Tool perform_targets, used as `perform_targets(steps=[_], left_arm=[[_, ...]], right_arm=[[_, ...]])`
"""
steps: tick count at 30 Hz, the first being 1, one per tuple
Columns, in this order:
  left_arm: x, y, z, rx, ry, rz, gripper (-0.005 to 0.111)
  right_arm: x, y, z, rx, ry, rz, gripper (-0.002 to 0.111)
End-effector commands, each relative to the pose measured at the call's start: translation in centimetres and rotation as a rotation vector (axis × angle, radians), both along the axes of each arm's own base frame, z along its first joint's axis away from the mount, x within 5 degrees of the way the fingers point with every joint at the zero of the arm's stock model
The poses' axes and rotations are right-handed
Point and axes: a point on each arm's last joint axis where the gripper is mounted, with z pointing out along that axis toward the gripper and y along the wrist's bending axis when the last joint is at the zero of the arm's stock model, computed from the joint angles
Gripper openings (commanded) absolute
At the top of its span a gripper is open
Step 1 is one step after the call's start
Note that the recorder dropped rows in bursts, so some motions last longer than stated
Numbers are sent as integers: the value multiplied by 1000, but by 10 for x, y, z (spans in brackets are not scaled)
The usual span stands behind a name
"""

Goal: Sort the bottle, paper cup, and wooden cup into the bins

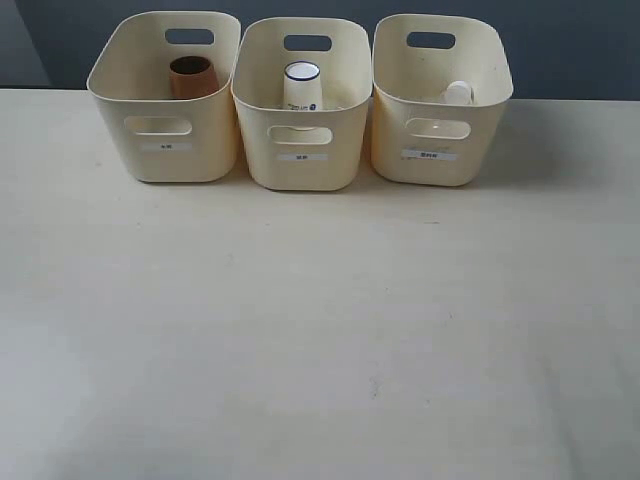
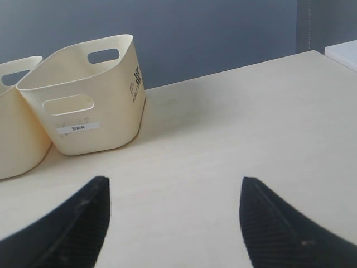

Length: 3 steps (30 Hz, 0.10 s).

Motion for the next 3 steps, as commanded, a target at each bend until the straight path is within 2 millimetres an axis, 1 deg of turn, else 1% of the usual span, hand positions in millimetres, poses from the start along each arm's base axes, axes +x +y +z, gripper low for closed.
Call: perform_targets(steps=[1,3], left_arm=[[0,0,0,-2,-9,-3,0],[0,0,0,-2,-9,-3,0]], right_arm=[[0,0,0,-1,-10,-4,64],[0,0,0,-1,-10,-4,64]])
